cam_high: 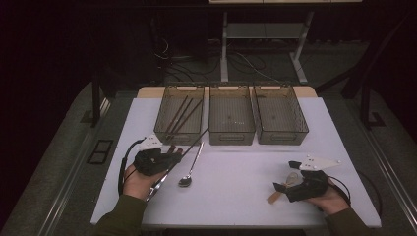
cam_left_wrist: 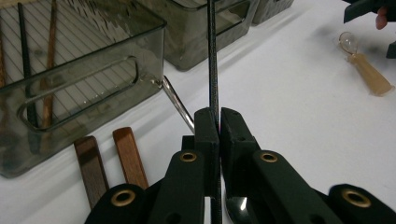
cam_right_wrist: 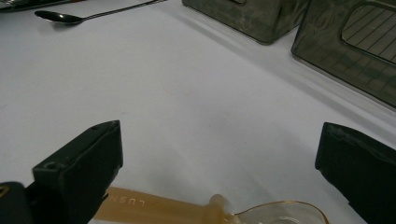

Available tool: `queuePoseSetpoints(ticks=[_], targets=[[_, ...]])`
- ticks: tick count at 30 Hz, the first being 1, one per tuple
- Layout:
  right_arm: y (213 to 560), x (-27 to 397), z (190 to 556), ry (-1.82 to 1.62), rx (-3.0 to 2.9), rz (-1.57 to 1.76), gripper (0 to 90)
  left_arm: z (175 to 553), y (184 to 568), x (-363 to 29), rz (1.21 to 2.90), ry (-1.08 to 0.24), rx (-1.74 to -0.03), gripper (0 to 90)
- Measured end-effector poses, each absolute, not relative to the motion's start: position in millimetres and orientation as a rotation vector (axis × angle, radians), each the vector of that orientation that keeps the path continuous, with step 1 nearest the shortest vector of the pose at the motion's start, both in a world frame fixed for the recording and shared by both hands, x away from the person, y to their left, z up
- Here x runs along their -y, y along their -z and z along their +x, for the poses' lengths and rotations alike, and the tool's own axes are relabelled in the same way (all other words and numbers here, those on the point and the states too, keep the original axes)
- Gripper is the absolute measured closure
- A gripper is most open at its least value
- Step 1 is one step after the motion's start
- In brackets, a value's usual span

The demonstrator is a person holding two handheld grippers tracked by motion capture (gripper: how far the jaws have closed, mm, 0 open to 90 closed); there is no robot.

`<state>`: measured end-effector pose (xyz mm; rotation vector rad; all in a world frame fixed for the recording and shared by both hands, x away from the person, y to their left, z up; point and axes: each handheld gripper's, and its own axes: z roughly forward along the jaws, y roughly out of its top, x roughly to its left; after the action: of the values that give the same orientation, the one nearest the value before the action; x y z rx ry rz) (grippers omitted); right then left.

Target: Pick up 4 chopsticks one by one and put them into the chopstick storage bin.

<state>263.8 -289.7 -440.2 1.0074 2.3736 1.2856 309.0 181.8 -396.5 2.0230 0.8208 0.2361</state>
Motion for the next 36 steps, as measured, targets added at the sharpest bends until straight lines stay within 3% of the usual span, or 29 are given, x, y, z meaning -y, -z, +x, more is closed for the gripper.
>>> queuePoseSetpoints(ticks=[36], targets=[[442,285,264,-1.273,-2.389,1.004,1.1,358,371,-180,1.902,-0.278,-0.800,85.7]])
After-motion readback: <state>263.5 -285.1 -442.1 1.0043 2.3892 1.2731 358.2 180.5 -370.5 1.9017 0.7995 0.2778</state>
